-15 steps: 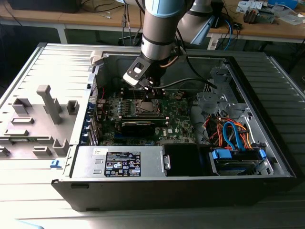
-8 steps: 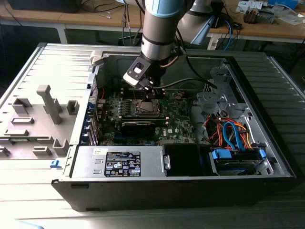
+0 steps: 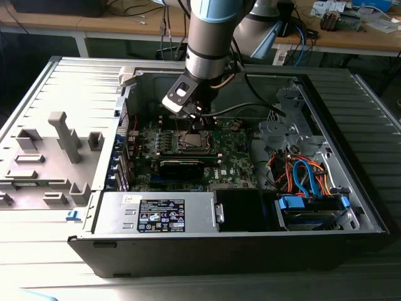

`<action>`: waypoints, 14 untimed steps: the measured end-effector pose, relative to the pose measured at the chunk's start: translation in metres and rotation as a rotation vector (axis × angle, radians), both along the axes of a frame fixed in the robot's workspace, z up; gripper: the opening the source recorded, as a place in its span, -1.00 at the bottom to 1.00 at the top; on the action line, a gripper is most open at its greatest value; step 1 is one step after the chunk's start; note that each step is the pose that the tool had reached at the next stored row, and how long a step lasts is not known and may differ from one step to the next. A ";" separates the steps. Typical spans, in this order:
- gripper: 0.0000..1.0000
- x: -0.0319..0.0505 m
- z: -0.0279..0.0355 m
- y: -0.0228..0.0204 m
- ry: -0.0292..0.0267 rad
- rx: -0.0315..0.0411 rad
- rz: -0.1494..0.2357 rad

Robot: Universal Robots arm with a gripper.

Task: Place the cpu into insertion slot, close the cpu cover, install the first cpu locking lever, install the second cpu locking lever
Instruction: 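Install the first cpu locking lever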

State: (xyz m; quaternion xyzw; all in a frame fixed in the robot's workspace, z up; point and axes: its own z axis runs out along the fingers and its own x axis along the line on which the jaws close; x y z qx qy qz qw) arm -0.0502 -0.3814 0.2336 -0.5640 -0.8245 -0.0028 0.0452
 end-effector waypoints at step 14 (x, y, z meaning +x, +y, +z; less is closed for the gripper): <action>-0.79 0.0000 0.0000 0.0000 0.0000 0.0000 0.007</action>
